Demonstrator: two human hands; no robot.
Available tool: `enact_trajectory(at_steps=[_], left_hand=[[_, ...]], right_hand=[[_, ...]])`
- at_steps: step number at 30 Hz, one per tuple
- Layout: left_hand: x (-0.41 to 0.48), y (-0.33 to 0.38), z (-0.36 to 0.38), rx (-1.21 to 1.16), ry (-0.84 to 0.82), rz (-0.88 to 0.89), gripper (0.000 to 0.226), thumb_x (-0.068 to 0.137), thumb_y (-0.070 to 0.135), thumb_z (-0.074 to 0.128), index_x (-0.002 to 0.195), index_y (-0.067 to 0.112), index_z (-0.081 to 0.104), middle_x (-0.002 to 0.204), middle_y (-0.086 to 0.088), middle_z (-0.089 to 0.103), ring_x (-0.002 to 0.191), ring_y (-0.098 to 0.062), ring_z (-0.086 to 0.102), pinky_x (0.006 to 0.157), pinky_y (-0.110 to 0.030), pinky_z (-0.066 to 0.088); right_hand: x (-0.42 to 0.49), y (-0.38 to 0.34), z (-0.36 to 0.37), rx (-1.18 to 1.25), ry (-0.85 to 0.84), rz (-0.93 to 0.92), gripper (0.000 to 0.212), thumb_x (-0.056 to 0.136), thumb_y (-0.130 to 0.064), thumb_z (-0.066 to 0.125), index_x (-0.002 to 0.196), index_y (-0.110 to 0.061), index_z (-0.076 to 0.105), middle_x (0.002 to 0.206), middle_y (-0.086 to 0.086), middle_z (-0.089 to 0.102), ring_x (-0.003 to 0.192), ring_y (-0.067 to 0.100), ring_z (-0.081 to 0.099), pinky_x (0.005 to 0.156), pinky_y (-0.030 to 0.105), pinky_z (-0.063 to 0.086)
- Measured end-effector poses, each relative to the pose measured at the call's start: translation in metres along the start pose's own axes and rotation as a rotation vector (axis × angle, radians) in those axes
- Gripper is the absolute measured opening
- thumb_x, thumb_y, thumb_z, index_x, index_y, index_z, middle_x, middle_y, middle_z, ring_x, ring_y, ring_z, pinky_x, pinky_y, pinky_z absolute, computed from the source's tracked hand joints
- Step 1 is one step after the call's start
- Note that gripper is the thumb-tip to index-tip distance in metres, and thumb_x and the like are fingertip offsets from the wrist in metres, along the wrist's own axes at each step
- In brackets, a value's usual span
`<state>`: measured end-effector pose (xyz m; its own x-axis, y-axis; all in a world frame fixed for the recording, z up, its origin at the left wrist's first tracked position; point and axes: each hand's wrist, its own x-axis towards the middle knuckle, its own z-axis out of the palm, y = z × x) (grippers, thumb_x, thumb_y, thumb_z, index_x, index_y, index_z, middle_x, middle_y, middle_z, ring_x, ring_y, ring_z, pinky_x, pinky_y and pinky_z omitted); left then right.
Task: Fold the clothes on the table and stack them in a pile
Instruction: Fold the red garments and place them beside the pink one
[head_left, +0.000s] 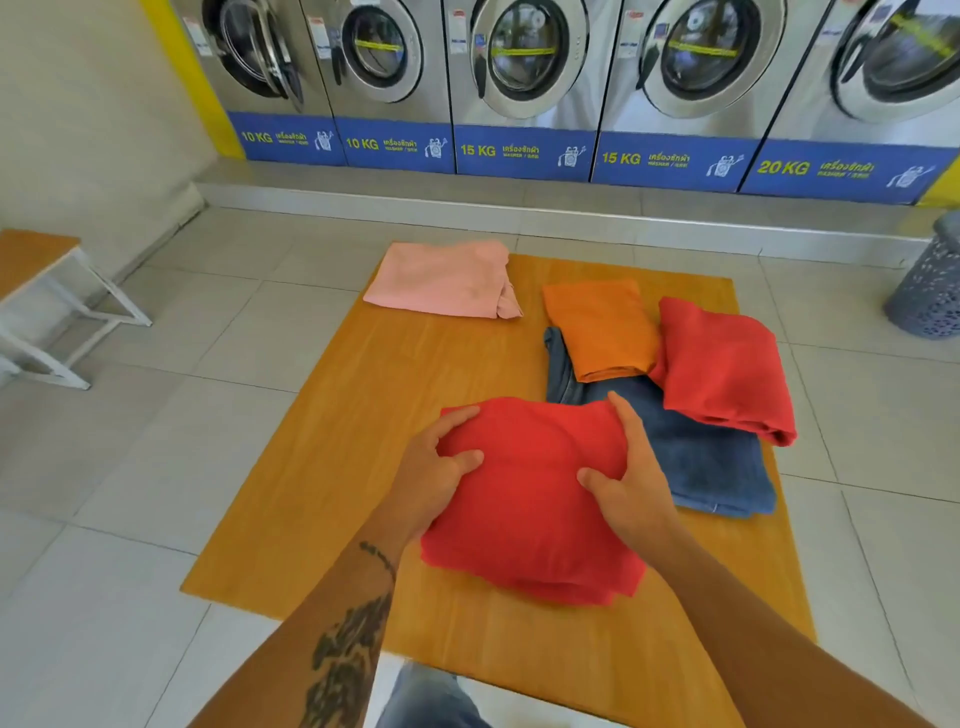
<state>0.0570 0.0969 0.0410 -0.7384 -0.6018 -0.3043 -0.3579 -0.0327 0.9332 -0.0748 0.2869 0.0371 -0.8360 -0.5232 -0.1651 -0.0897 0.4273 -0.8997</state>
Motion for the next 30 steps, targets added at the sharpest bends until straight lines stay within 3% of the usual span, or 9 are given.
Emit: enact_trajectory(at_steps=[5, 8, 13, 15, 17, 22, 25, 28, 30], left_hand=[[0.053, 0.015, -0.048, 0.050, 0.053, 0.060, 0.043, 0.091, 0.019, 0.066, 0.123, 0.046, 0.062, 0.139, 0.010, 0.048, 0.116, -0.012, 0.052, 0.093, -0.029, 0.048], [0.092, 0.018, -0.081, 0.104, 0.090, 0.068, 0.038, 0.094, 0.021, 0.061, 0.124, 0.045, 0.062, 0.137, 0.012, 0.047, 0.118, -0.011, 0.047, 0.094, -0.028, 0.043], [0.160, 0.014, -0.136, 0.221, 0.129, 0.071, 0.036, 0.095, 0.024, 0.057, 0.123, 0.047, 0.061, 0.132, 0.013, 0.050, 0.119, -0.011, 0.047, 0.105, -0.036, 0.043], [0.185, 0.014, -0.151, 0.263, 0.134, 0.093, 0.037, 0.095, 0.021, 0.057, 0.125, 0.044, 0.060, 0.130, 0.012, 0.051, 0.116, -0.008, 0.047, 0.102, -0.029, 0.040], [0.207, 0.011, -0.162, 0.307, 0.139, 0.098, 0.039, 0.095, 0.017, 0.055, 0.128, 0.038, 0.060, 0.129, 0.009, 0.051, 0.114, -0.006, 0.046, 0.098, -0.023, 0.034], [0.234, -0.005, -0.179, 0.451, 0.046, 0.019, 0.043, 0.095, 0.014, 0.050, 0.135, 0.030, 0.056, 0.129, 0.001, 0.045, 0.122, -0.018, 0.047, 0.096, -0.022, 0.032], [0.232, -0.009, -0.183, 0.447, 0.117, 0.016, 0.042, 0.093, 0.015, 0.049, 0.130, 0.032, 0.058, 0.123, 0.004, 0.042, 0.113, -0.016, 0.050, 0.092, -0.023, 0.036], [0.226, -0.004, -0.179, 0.458, 0.214, 0.078, 0.041, 0.088, 0.013, 0.049, 0.122, 0.033, 0.061, 0.123, 0.006, 0.044, 0.113, -0.016, 0.051, 0.095, -0.028, 0.044], [0.220, 0.007, -0.169, 0.470, 0.243, 0.154, 0.040, 0.086, 0.015, 0.049, 0.118, 0.033, 0.062, 0.122, 0.009, 0.045, 0.110, -0.014, 0.052, 0.094, -0.030, 0.047]], right_hand=[[0.049, -0.031, 0.043, -0.020, 0.021, -0.018, 0.059, 0.083, -0.010, 0.067, 0.124, -0.050, 0.053, 0.126, -0.007, 0.055, 0.111, 0.013, 0.054, 0.092, 0.031, 0.045], [0.086, -0.047, 0.076, -0.012, 0.020, 0.047, 0.052, 0.082, -0.014, 0.069, 0.120, -0.049, 0.058, 0.131, -0.006, 0.053, 0.111, 0.015, 0.055, 0.094, 0.036, 0.049], [0.144, -0.073, 0.134, -0.013, -0.004, 0.104, 0.053, 0.086, -0.013, 0.067, 0.130, -0.041, 0.055, 0.124, -0.011, 0.054, 0.094, 0.004, 0.058, 0.071, 0.023, 0.049], [0.163, -0.078, 0.153, -0.060, -0.011, 0.111, 0.054, 0.087, -0.015, 0.066, 0.132, -0.040, 0.052, 0.114, -0.011, 0.058, 0.082, 0.008, 0.061, 0.066, 0.028, 0.053], [0.180, -0.079, 0.168, -0.125, -0.062, 0.128, 0.060, 0.086, -0.014, 0.063, 0.138, -0.039, 0.046, 0.118, -0.004, 0.056, 0.080, 0.016, 0.063, 0.059, 0.026, 0.050], [0.198, -0.074, 0.183, -0.278, -0.158, 0.189, 0.070, 0.087, -0.015, 0.061, 0.148, -0.037, 0.034, 0.140, 0.006, 0.032, 0.095, 0.017, 0.053, 0.060, 0.018, 0.042], [0.200, -0.071, 0.178, -0.290, -0.170, 0.186, 0.069, 0.089, -0.016, 0.061, 0.149, -0.038, 0.034, 0.143, 0.003, 0.031, 0.100, 0.017, 0.053, 0.062, 0.018, 0.042], [0.195, -0.069, 0.162, -0.280, -0.162, 0.166, 0.069, 0.090, -0.014, 0.063, 0.149, -0.036, 0.035, 0.142, 0.001, 0.033, 0.091, 0.009, 0.056, 0.063, 0.016, 0.044], [0.189, -0.069, 0.146, -0.246, -0.124, 0.160, 0.067, 0.089, -0.011, 0.063, 0.146, -0.036, 0.039, 0.139, 0.001, 0.033, 0.090, 0.015, 0.063, 0.063, 0.020, 0.048]])
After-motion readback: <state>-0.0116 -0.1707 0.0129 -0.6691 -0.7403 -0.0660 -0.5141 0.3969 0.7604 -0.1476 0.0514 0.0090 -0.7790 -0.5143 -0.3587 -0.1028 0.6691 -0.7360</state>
